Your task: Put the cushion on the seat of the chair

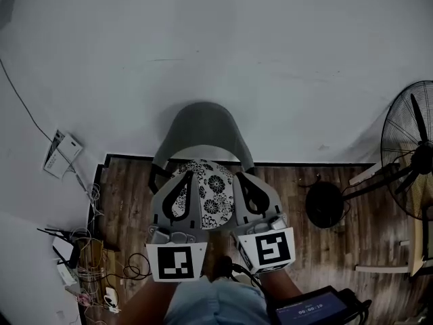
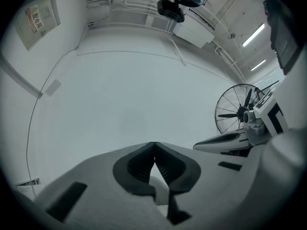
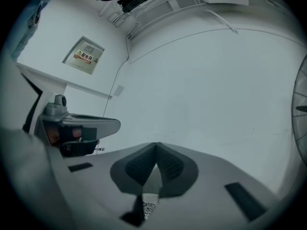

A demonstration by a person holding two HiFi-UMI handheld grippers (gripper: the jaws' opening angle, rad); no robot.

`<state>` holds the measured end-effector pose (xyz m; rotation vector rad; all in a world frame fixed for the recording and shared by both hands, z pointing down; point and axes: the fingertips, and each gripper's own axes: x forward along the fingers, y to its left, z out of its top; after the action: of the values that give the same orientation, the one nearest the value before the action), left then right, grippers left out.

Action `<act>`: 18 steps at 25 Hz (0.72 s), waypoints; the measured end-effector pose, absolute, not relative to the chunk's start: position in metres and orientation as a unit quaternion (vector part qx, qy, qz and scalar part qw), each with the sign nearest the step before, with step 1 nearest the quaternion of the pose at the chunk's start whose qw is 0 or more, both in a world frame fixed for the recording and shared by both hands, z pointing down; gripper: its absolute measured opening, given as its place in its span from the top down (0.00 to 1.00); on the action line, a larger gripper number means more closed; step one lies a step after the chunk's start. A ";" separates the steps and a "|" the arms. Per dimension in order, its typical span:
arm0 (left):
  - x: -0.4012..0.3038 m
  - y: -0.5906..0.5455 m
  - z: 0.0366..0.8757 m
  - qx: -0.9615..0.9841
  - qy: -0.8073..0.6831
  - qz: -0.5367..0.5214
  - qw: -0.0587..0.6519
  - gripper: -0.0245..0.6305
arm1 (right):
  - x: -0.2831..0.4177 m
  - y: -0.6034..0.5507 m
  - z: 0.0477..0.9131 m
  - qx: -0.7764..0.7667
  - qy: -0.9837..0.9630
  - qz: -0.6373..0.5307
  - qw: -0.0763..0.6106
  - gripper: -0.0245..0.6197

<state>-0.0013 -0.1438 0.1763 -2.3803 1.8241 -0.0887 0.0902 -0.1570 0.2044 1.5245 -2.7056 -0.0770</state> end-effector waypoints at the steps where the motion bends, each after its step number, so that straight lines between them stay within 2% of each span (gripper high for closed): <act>1: -0.003 -0.145 0.176 -0.791 0.607 -0.026 0.069 0.95 | 0.089 -0.158 0.203 0.492 -0.870 -0.027 0.015 0.95; 18: -0.015 -0.157 0.181 -0.796 0.602 -0.019 0.058 0.95 | 0.075 -0.167 0.205 0.500 -0.865 -0.035 0.015 0.95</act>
<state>-0.0149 -0.1571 0.1808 -2.4121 1.8248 -0.0582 0.0750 -0.1670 0.2055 1.5550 -2.6931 -0.1099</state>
